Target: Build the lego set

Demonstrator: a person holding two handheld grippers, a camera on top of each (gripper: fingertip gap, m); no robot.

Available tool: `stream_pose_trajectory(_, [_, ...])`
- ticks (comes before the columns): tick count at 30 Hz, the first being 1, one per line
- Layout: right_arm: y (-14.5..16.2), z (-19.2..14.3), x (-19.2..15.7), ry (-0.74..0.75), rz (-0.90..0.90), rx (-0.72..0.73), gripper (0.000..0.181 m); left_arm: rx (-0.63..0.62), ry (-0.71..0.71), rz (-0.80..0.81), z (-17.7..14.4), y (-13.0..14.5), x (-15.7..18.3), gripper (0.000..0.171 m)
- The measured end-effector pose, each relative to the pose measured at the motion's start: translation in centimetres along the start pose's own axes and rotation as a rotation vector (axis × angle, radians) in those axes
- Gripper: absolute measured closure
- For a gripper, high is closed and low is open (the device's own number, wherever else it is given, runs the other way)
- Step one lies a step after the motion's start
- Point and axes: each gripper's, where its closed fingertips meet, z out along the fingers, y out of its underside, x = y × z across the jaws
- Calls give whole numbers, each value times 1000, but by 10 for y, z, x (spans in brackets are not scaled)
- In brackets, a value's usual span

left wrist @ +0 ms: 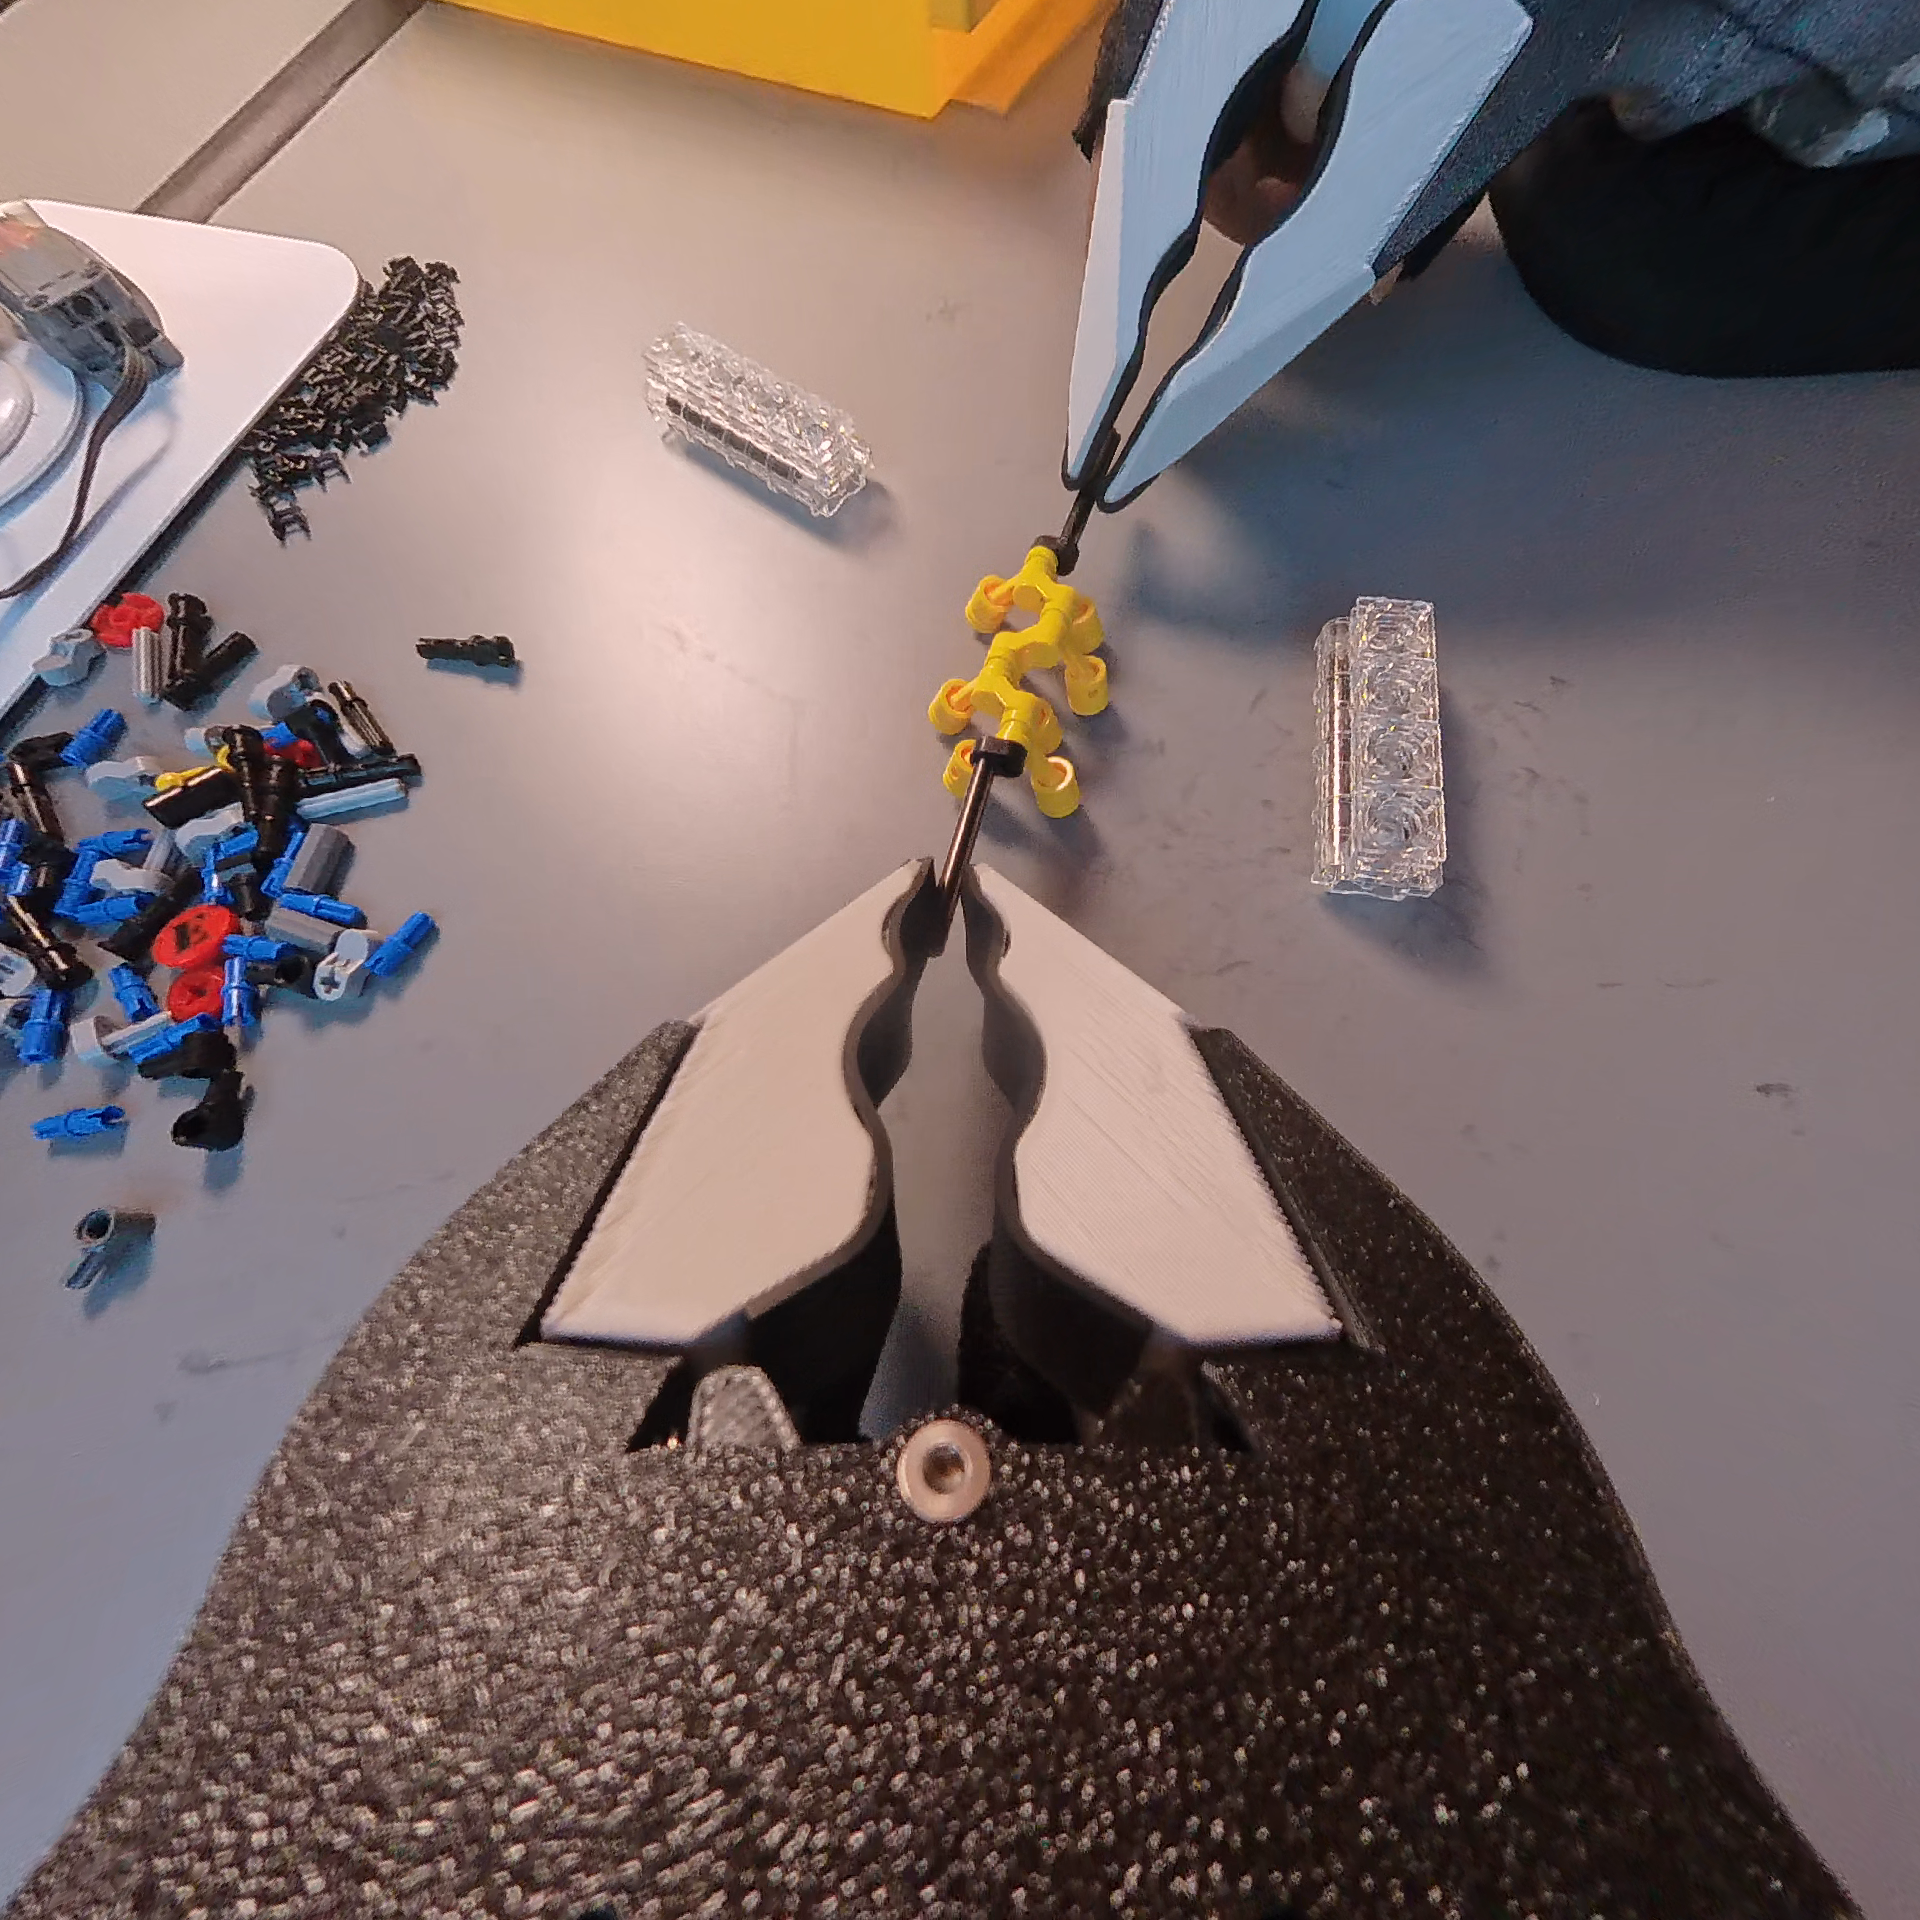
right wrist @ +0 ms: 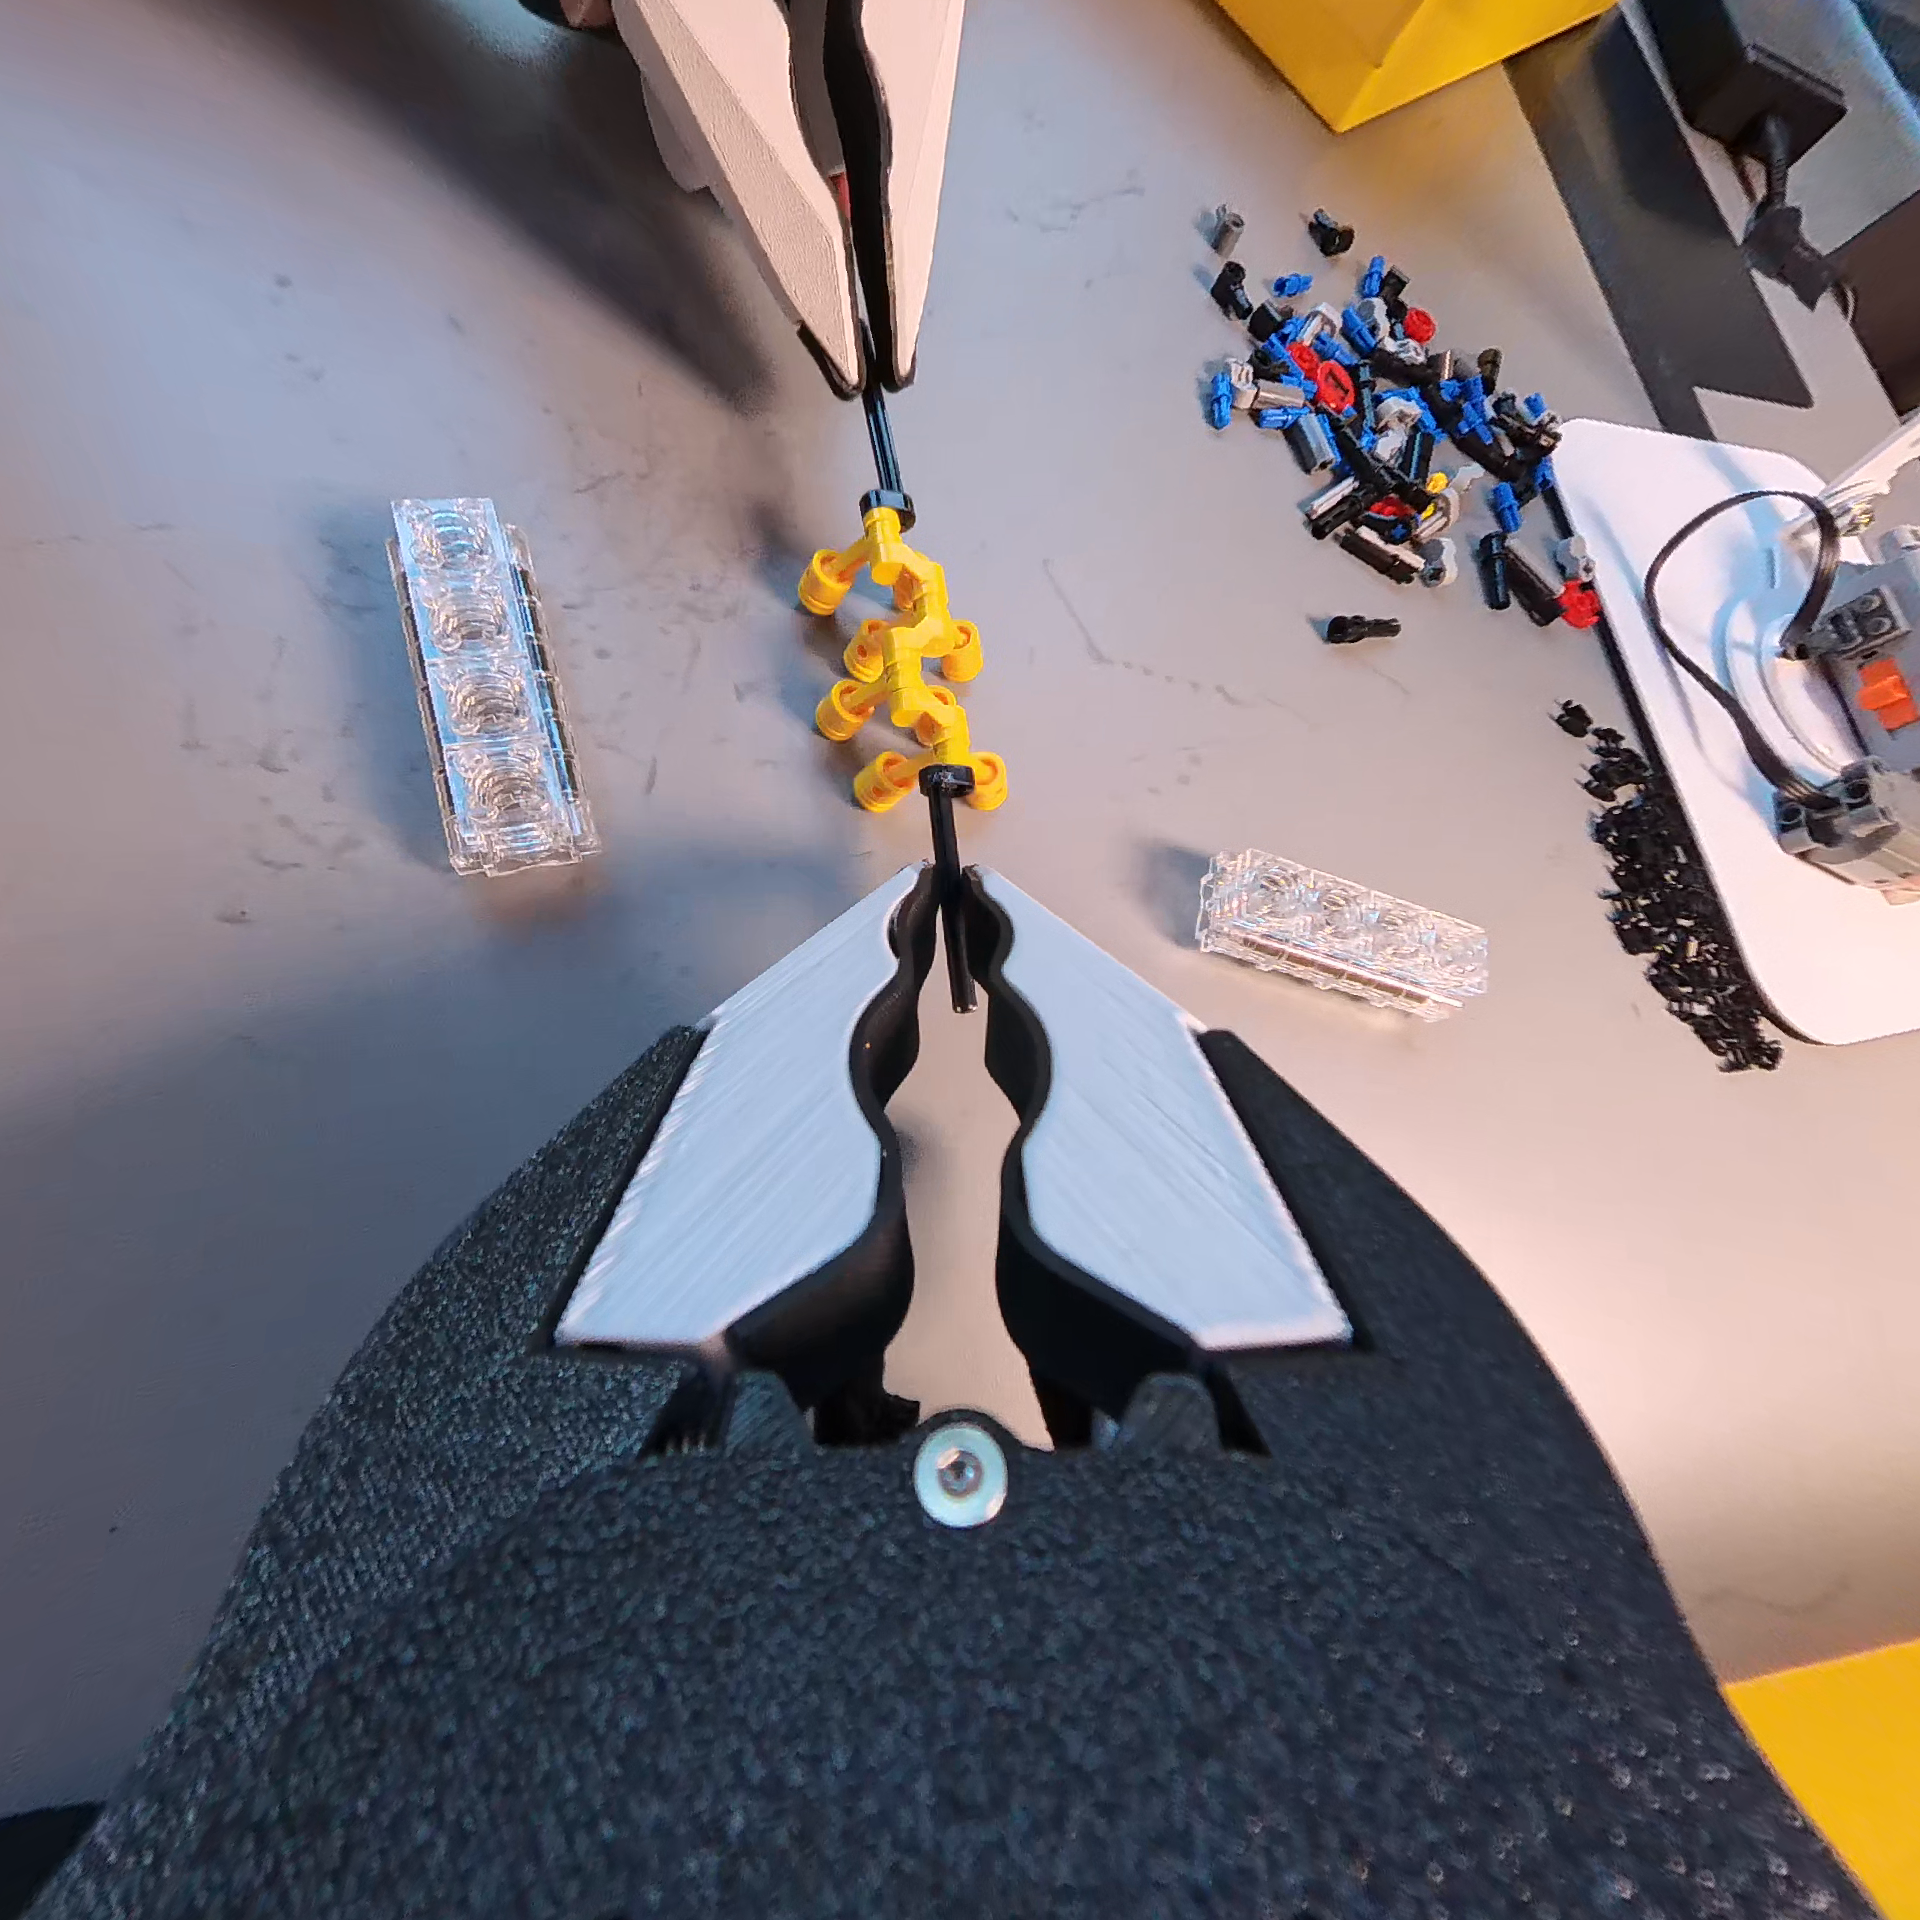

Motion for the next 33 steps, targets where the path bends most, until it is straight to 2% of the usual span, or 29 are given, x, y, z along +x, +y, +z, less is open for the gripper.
stream_pose_trajectory(18, [4,3,-9,-41,-17,-24,180,-71,25,34,6,14,7,169])
stream_pose_trajectory(33, [12,4,-9,-46,-5,-62,170,-77,29,29,7,16,8,165])
